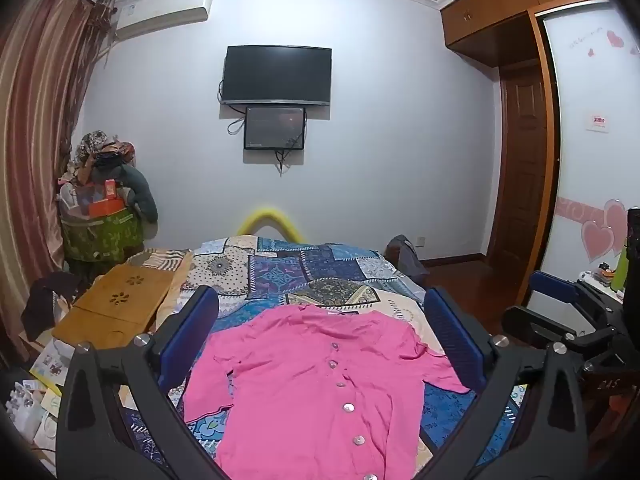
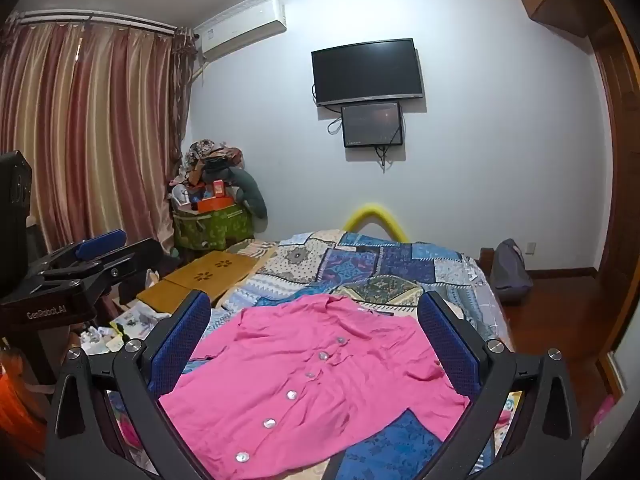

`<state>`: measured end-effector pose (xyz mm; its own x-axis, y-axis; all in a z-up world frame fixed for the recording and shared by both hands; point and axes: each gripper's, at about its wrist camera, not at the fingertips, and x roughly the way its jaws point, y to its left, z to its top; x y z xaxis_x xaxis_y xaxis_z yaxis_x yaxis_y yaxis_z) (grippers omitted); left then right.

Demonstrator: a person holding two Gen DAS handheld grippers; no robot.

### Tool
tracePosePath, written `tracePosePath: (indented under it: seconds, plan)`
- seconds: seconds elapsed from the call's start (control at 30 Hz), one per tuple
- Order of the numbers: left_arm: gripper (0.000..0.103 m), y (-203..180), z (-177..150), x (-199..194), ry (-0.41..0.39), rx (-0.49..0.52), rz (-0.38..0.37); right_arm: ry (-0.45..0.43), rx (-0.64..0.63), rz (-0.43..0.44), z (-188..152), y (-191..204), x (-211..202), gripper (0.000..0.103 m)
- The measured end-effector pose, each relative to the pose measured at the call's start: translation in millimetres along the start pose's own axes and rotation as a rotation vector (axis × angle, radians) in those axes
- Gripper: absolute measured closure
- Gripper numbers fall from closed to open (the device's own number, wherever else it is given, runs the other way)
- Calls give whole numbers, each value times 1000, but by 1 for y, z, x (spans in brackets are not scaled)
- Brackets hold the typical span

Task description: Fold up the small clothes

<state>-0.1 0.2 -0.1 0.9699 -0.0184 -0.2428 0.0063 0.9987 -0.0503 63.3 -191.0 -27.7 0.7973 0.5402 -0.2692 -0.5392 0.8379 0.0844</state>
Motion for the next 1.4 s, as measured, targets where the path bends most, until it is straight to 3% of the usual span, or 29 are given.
tracePosePath:
  seconds: [0.73,1.4]
  plan:
    - [0,-6,-8,17,35,18,26,40,44,-13,-17,-7,14,0]
    - [0,-7,-13,26,49,19,33,47,57,-15,-10,-12,12,0]
